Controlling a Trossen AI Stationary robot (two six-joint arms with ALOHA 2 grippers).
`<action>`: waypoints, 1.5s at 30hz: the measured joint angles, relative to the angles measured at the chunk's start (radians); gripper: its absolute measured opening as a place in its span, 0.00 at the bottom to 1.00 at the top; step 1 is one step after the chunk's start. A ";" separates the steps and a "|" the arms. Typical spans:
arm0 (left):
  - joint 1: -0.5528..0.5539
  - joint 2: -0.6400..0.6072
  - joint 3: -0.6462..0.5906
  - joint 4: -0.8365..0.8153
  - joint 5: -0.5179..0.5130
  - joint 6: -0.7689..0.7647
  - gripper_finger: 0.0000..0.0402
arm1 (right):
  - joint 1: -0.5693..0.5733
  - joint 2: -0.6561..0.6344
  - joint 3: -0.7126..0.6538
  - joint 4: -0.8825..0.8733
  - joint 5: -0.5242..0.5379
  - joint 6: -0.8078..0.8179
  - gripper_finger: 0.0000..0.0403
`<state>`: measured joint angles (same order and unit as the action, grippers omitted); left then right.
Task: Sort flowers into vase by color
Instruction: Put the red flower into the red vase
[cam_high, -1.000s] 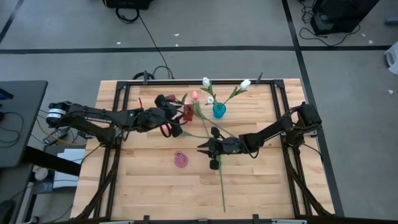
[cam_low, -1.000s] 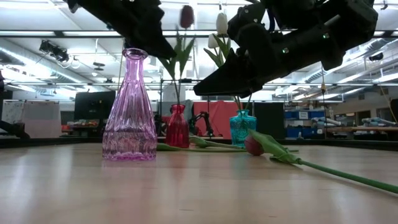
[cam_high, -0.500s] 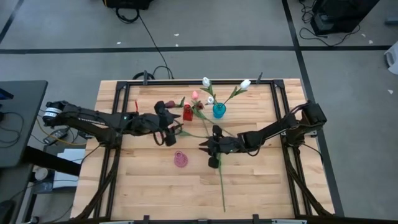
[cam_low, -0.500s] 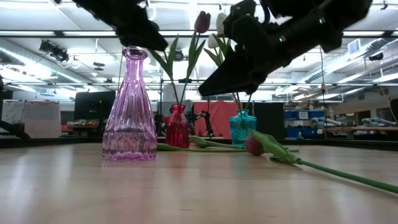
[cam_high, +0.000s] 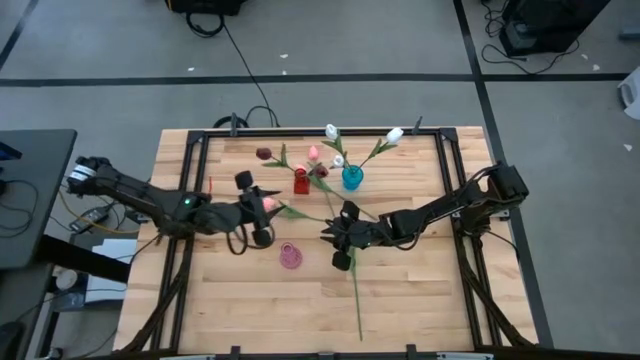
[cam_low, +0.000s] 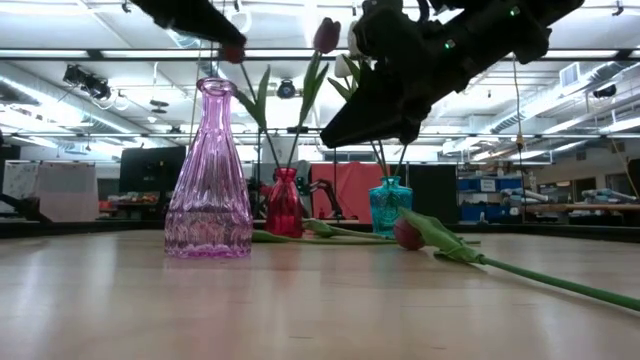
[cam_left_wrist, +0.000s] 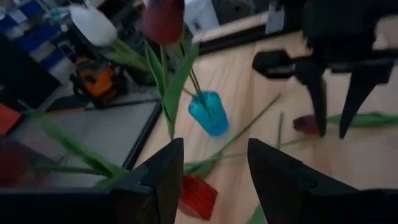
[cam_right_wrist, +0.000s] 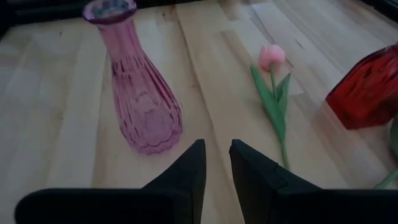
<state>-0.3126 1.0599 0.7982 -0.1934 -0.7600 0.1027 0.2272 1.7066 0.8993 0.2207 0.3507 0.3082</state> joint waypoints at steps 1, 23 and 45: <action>-0.013 -0.014 0.000 0.001 -0.002 0.002 0.46 | 0.000 -0.003 0.000 -0.004 0.000 0.006 0.22; -0.305 -0.047 -0.189 -0.034 -0.213 -0.369 0.46 | 0.098 -0.063 0.000 -0.444 -0.233 0.481 0.30; -0.343 -0.057 -0.328 0.122 -0.279 -0.399 0.46 | 0.196 0.099 0.222 -0.763 -0.238 0.762 0.47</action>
<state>-0.6559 1.0027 0.4698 -0.0711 -1.0393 -0.2962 0.4236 1.8053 1.1217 -0.5428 0.1127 1.0699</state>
